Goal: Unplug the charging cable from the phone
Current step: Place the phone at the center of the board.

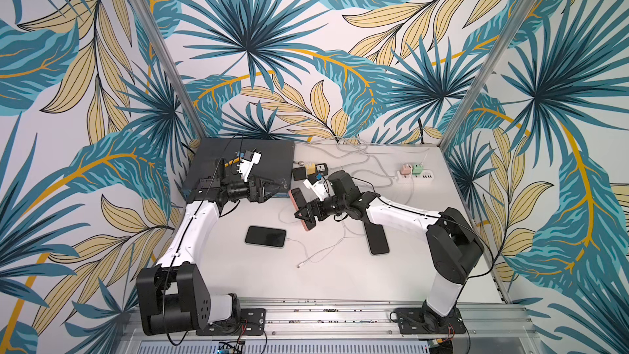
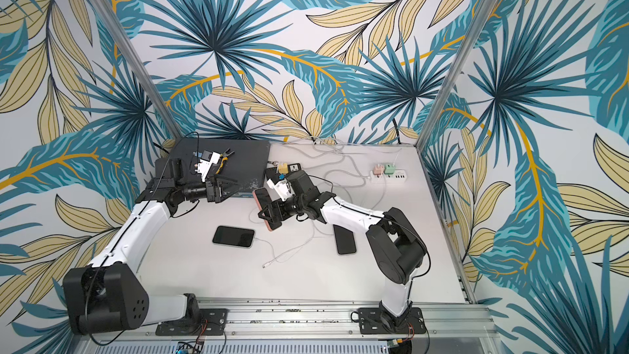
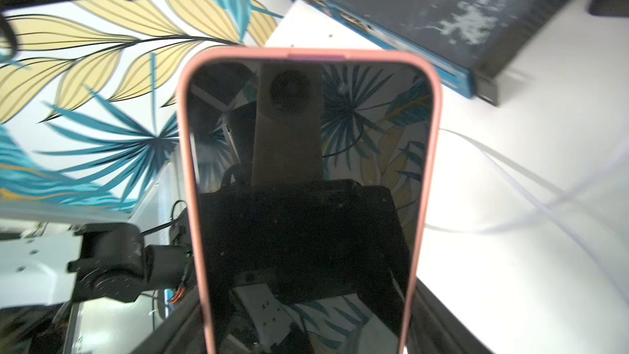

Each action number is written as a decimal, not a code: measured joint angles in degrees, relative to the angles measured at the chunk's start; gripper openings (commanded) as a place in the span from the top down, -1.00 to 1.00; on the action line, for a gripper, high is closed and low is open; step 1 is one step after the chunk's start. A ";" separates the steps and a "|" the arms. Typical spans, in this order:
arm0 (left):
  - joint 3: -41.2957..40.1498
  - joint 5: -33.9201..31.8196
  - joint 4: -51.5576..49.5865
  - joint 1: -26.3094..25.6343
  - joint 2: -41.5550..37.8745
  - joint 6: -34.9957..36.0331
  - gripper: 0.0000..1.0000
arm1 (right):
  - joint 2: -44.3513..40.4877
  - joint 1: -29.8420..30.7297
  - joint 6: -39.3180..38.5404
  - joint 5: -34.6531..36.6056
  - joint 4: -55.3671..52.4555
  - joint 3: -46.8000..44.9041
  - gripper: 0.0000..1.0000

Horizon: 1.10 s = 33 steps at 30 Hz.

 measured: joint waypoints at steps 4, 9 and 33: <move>0.00 -1.66 0.48 0.02 0.00 -0.72 -1.00 | -1.88 -0.33 1.79 8.28 -5.95 -0.31 -0.10; 0.00 -2.58 0.98 0.04 0.00 -1.11 -1.00 | -6.75 -2.03 4.42 16.33 -10.03 -5.42 -0.10; -0.24 -3.08 3.52 0.04 0.09 -2.93 -1.00 | -24.59 -23.65 5.92 35.78 -28.98 -25.00 -0.19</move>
